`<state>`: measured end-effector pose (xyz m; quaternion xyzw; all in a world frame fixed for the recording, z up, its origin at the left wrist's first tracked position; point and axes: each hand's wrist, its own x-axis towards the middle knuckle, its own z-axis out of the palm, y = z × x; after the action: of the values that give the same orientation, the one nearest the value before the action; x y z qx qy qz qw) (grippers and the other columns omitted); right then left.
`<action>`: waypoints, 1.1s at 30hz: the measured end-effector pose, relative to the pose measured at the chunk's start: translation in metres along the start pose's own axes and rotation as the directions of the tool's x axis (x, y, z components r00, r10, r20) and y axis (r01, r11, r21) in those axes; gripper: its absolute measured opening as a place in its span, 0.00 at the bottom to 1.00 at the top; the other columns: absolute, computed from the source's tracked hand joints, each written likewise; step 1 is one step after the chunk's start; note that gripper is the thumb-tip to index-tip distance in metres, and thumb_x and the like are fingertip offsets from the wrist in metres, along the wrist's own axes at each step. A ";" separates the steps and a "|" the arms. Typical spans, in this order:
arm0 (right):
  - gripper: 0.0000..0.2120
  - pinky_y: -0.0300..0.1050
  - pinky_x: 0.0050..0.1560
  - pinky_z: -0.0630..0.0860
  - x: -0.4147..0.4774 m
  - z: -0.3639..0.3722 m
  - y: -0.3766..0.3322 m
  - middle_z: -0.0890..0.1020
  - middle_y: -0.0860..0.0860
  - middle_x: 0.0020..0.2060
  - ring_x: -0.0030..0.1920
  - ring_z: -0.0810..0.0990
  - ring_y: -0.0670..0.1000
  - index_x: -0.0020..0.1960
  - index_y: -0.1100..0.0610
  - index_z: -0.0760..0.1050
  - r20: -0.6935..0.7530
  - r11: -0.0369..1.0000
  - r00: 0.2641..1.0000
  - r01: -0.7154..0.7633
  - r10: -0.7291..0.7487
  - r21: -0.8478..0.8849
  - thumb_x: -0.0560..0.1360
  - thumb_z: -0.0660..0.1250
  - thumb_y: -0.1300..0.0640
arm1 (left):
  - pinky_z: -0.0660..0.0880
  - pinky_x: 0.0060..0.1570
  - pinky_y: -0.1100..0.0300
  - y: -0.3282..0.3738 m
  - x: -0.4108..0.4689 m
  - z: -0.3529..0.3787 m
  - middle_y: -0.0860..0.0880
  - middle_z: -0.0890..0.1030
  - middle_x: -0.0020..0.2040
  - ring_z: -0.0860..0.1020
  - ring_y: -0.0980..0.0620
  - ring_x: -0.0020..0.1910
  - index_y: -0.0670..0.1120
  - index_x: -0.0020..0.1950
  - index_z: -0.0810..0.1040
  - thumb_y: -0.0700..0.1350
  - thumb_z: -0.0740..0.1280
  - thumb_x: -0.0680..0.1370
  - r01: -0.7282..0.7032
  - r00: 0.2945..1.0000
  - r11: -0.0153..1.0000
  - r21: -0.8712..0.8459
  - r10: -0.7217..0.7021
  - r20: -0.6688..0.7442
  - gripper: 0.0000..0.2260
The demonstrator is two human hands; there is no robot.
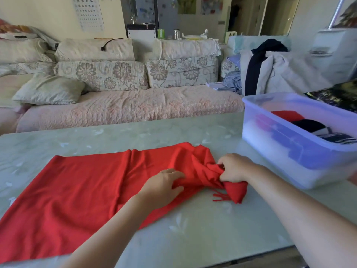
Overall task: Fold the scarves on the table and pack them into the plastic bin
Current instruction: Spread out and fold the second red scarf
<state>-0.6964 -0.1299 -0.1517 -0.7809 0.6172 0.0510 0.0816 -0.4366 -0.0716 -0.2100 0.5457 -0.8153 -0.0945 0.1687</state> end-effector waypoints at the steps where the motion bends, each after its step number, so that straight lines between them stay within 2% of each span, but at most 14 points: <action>1: 0.08 0.42 0.34 0.67 0.000 -0.003 0.005 0.77 0.47 0.36 0.43 0.77 0.55 0.40 0.54 0.74 -0.040 1.000 0.999 -0.002 0.002 -0.008 0.66 0.70 0.51 | 0.74 0.56 0.54 0.011 0.008 0.007 0.56 0.76 0.59 0.76 0.52 0.58 0.58 0.65 0.74 0.58 0.66 0.74 -0.007 1.000 0.999 0.031 0.007 0.001 0.19; 4: 0.09 0.41 0.32 0.63 0.000 -0.013 0.014 0.73 0.49 0.34 0.42 0.76 0.58 0.35 0.56 0.69 -0.057 0.998 0.996 -0.069 0.069 -0.002 0.72 0.65 0.55 | 0.73 0.57 0.55 0.036 0.030 0.021 0.55 0.75 0.60 0.75 0.50 0.60 0.59 0.68 0.71 0.66 0.64 0.70 0.018 0.999 0.992 0.122 -0.022 0.034 0.27; 7: 0.06 0.44 0.44 0.73 0.009 -0.020 0.029 0.80 0.53 0.47 0.51 0.80 0.59 0.47 0.55 0.78 -0.166 0.986 0.973 -0.146 0.158 0.082 0.75 0.62 0.57 | 0.70 0.61 0.52 0.042 0.049 0.028 0.53 0.74 0.63 0.74 0.47 0.62 0.57 0.72 0.67 0.70 0.60 0.68 0.066 0.993 0.977 0.202 -0.084 0.081 0.35; 9: 0.14 0.46 0.54 0.76 0.019 -0.018 0.042 0.82 0.56 0.56 0.57 0.80 0.59 0.57 0.53 0.80 -0.285 0.929 0.918 -0.177 0.275 0.325 0.74 0.63 0.59 | 0.72 0.60 0.52 0.037 0.060 0.031 0.51 0.75 0.63 0.74 0.45 0.62 0.55 0.73 0.67 0.66 0.64 0.72 0.087 0.990 0.980 0.180 -0.105 0.093 0.31; 11: 0.21 0.47 0.61 0.76 0.024 -0.018 0.051 0.82 0.55 0.61 0.59 0.81 0.59 0.63 0.52 0.79 -0.331 0.769 0.842 -0.145 0.427 0.622 0.73 0.63 0.64 | 0.72 0.61 0.52 0.029 0.066 0.034 0.50 0.75 0.64 0.74 0.45 0.63 0.55 0.74 0.65 0.59 0.67 0.74 0.102 0.987 0.982 0.160 -0.120 0.108 0.30; 14: 0.27 0.46 0.68 0.69 0.026 -0.016 0.052 0.77 0.56 0.66 0.66 0.75 0.58 0.70 0.55 0.72 -0.402 0.661 0.763 -0.044 0.506 0.749 0.73 0.60 0.68 | 0.72 0.61 0.52 0.025 0.064 0.036 0.50 0.75 0.65 0.74 0.46 0.63 0.56 0.75 0.63 0.57 0.67 0.72 0.111 0.986 0.987 0.118 -0.124 0.112 0.32; 17: 0.23 0.42 0.65 0.67 0.022 -0.010 0.043 0.78 0.54 0.62 0.64 0.76 0.55 0.65 0.54 0.76 -0.505 0.761 0.809 0.117 0.300 0.639 0.72 0.65 0.66 | 0.74 0.56 0.52 0.031 0.058 0.038 0.52 0.76 0.62 0.75 0.45 0.59 0.57 0.72 0.63 0.56 0.66 0.72 0.103 0.992 0.991 0.090 -0.109 0.060 0.29; 19: 0.13 0.45 0.61 0.71 0.018 -0.001 0.036 0.77 0.49 0.55 0.58 0.77 0.52 0.53 0.46 0.79 -0.505 0.874 0.856 0.158 0.112 0.460 0.69 0.72 0.52 | 0.74 0.50 0.52 0.036 0.055 0.039 0.52 0.76 0.57 0.76 0.46 0.54 0.56 0.66 0.66 0.53 0.67 0.73 0.088 0.996 0.993 0.074 -0.089 0.004 0.22; 22: 0.22 0.47 0.54 0.74 0.009 0.010 0.027 0.73 0.47 0.50 0.51 0.77 0.52 0.48 0.45 0.76 -0.288 0.990 0.957 0.012 0.031 0.144 0.61 0.73 0.33 | 0.74 0.47 0.53 0.038 0.049 0.041 0.53 0.76 0.52 0.76 0.48 0.52 0.52 0.57 0.74 0.51 0.66 0.76 0.059 0.996 0.997 0.055 -0.055 -0.073 0.11; 24: 0.20 0.47 0.53 0.76 0.011 0.014 0.024 0.76 0.49 0.53 0.53 0.80 0.54 0.51 0.47 0.80 -0.197 0.999 0.980 -0.033 0.034 0.006 0.65 0.73 0.36 | 0.75 0.48 0.53 0.036 0.045 0.042 0.54 0.76 0.52 0.76 0.49 0.52 0.51 0.51 0.77 0.50 0.66 0.76 0.031 0.995 0.999 0.015 -0.030 -0.092 0.06; 27: 0.09 0.44 0.48 0.76 0.015 0.000 0.032 0.82 0.46 0.43 0.51 0.81 0.53 0.42 0.48 0.83 -0.130 0.987 0.990 -0.029 0.050 0.160 0.72 0.70 0.44 | 0.74 0.50 0.53 0.033 0.038 0.038 0.55 0.75 0.53 0.73 0.51 0.52 0.52 0.45 0.77 0.50 0.66 0.73 -0.092 0.991 0.995 0.047 0.096 -0.094 0.04; 29: 0.12 0.42 0.45 0.71 0.015 -0.012 0.041 0.80 0.47 0.39 0.51 0.81 0.54 0.35 0.50 0.78 -0.107 0.964 0.991 -0.049 0.079 0.262 0.74 0.69 0.45 | 0.71 0.52 0.54 0.034 0.033 0.033 0.57 0.73 0.53 0.71 0.53 0.53 0.54 0.43 0.77 0.51 0.66 0.71 -0.173 0.982 0.975 0.142 0.182 -0.058 0.04; 31: 0.09 0.45 0.50 0.73 0.015 -0.021 0.048 0.82 0.52 0.50 0.57 0.78 0.57 0.42 0.49 0.82 -0.272 0.973 0.950 -0.098 0.153 0.207 0.76 0.66 0.46 | 0.70 0.51 0.55 0.037 0.030 0.029 0.58 0.72 0.51 0.70 0.54 0.52 0.55 0.43 0.78 0.52 0.65 0.69 -0.232 0.972 0.958 0.171 0.236 0.001 0.05; 33: 0.11 0.49 0.55 0.73 0.017 -0.022 0.051 0.78 0.56 0.56 0.59 0.74 0.60 0.53 0.49 0.84 -0.525 0.965 0.811 -0.199 0.259 0.168 0.79 0.64 0.48 | 0.70 0.51 0.56 0.043 0.029 0.024 0.58 0.73 0.48 0.71 0.56 0.49 0.55 0.43 0.79 0.53 0.65 0.68 -0.264 0.962 0.959 0.106 0.253 0.104 0.07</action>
<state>-0.7428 -0.1623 -0.1367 -0.6778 0.7062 -0.1948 -0.0621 -0.4924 -0.0829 -0.2126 0.4387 -0.8906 -0.0470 0.1102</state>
